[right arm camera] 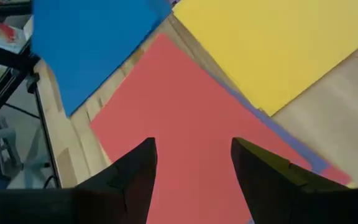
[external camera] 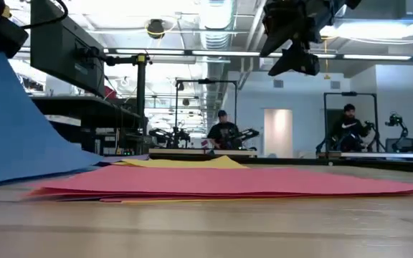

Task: Organize paper
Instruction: Stack the blue paper on top of the blue paper

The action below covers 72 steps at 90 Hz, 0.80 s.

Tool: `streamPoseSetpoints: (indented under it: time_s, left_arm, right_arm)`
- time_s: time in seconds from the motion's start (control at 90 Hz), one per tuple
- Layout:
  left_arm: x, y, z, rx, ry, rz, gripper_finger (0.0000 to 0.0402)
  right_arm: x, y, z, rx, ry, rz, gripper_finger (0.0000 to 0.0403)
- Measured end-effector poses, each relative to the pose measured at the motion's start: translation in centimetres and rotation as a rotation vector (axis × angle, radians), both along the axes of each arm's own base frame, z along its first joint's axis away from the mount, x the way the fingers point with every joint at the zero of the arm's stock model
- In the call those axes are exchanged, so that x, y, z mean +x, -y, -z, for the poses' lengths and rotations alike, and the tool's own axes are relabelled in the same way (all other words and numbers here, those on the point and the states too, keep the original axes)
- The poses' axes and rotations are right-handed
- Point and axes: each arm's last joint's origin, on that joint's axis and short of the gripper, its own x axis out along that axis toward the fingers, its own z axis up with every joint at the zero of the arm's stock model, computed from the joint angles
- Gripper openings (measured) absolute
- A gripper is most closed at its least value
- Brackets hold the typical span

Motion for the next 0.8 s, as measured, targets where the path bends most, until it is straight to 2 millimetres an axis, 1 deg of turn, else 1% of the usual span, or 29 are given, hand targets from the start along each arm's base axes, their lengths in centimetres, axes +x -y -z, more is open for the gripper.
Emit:
streamPoseSetpoints:
  time_s: [0.1, 0.167, 0.333, 0.411, 0.489, 0.6, 0.644, 0.8]
  left_arm:
    - [0.0, 0.0, 0.0, 0.003, 0.0, 0.007, 0.008]
    - [0.0, 0.0, 0.0, 0.0, -0.001, -0.002, 0.0091]
    - [0.0, 0.0, 0.0, 0.002, 0.0, 0.002, 0.0094]
    - [0.0, 0.0, 0.0, 0.009, 0.001, 0.041, 0.0092]
    - [-0.1, 0.1, 0.0, -0.006, -0.009, 0.096, 0.0092]
    - [-0.2, 0.2, -0.6, -0.045, -0.029, 0.187, 0.0091]
    - [-0.4, 0.2, -0.8, -0.054, -0.049, 0.232, 0.0091]
    - [-1.0, -0.1, -1.9, -0.013, -0.084, 0.359, 0.0091]
  right_arm:
    - [0.0, 0.0, 0.0, 0.0, 0.0, -0.002, 0.0196]
    - [0.0, 0.0, 0.0, 0.0, 0.0, -0.001, 0.0196]
    - [0.0, -0.1, 0.0, 0.001, 0.0, -0.002, 0.0196]
    - [0.1, -0.3, 0.1, -0.004, -0.001, -0.017, 0.0196]
    - [0.5, -0.9, 0.3, -0.033, 0.002, -0.068, 0.0196]
    - [1.3, -1.9, 1.1, -0.087, -0.002, -0.164, 0.0196]
    - [1.7, -2.4, 1.8, -0.105, -0.025, -0.202, 0.0196]
    - [3.4, -3.7, 3.4, -0.152, -0.013, -0.295, 0.0196]
